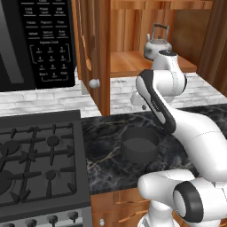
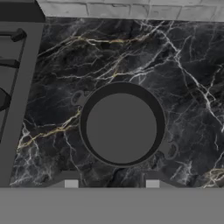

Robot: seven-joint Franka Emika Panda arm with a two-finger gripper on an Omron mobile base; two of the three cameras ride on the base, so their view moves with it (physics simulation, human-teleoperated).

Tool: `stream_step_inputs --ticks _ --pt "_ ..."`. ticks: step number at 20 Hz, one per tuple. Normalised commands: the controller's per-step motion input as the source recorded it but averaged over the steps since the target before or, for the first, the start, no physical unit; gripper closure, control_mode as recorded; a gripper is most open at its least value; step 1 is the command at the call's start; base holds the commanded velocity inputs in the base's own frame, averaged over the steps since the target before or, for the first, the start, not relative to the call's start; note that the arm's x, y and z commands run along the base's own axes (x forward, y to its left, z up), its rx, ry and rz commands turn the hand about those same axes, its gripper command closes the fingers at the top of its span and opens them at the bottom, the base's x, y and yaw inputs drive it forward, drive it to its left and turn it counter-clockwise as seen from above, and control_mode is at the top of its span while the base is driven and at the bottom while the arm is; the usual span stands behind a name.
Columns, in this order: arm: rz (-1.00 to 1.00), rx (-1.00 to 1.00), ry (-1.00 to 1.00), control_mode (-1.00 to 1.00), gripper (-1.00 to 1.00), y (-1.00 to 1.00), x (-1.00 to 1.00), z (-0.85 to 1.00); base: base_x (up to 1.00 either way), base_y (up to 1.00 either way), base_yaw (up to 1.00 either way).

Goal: Pick the kettle from the cabinet and place it on a stove burner. Then pick the pot from the counter and place it on another stove burner. Finally, turn both burners on.

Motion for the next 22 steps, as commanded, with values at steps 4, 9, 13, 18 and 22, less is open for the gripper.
stream_step_inputs --ticks 4,9,13,18,22 --pt "0.0 0.0 0.0 -1.0 -1.0 0.01 0.0 0.05 0.0 0.0 0.0" --pt "0.0 0.0 -0.02 -1.0 -1.0 -0.05 0.0 0.21 0.0 0.0 0.0" --pt "0.0 0.0 -0.05 -1.0 -1.0 -0.23 0.0 0.22 0.0 0.0 0.0" --pt "0.0 0.0 -0.11 -1.0 -1.0 -0.3 0.0 0.26 0.0 0.0 0.0" --pt "0.0 0.0 -0.18 -1.0 -1.0 -0.28 0.0 0.36 0.0 0.0 0.0"
